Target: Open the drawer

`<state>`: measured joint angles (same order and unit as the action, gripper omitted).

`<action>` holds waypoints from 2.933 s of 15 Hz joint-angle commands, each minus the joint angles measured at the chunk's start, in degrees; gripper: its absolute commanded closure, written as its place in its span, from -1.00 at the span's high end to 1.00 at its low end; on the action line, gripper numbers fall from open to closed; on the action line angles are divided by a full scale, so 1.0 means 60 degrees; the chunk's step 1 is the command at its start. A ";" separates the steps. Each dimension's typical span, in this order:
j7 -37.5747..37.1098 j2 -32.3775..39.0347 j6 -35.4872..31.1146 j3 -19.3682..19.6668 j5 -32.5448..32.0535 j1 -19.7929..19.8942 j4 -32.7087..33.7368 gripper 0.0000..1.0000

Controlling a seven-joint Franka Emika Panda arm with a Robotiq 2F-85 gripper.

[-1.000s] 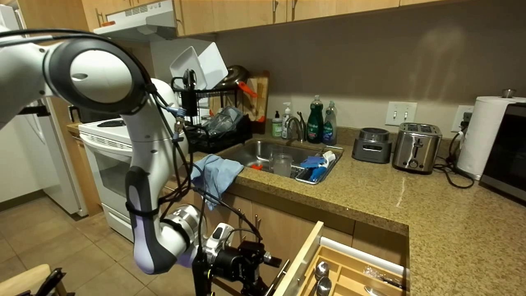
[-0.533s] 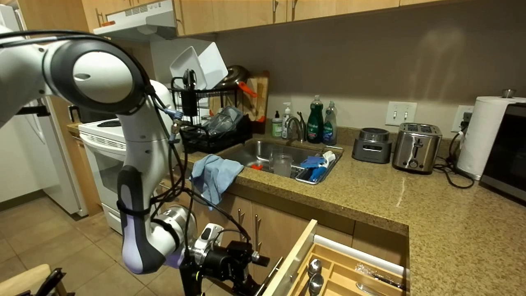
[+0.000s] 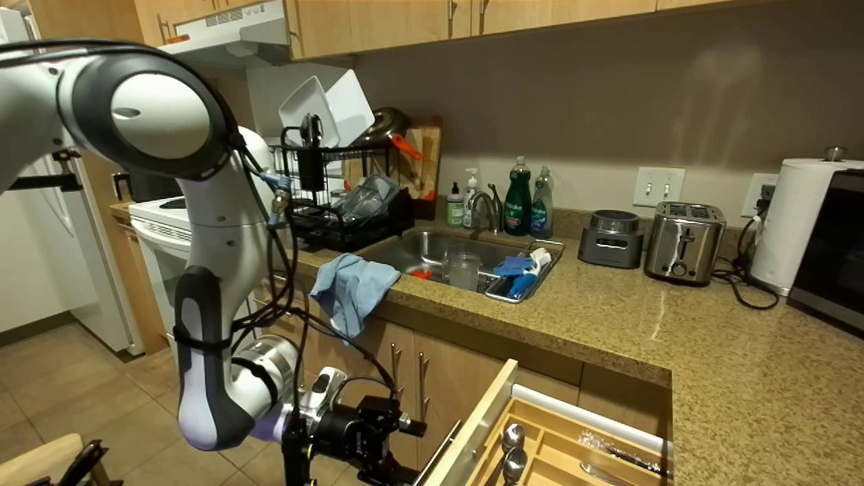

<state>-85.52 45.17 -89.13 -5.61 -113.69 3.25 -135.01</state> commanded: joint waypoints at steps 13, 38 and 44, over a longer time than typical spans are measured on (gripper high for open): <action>0.2723 -0.4181 -0.8970 0.1079 -0.4502 0.1950 -0.1167 1.00; 0.6953 -0.3538 -1.4139 0.4992 0.0305 0.1159 0.1040 1.00; 0.9571 -0.3749 -1.3355 0.4735 0.4582 0.0943 0.0068 1.00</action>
<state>-37.18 24.41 -171.00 22.81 -95.90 9.73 -131.27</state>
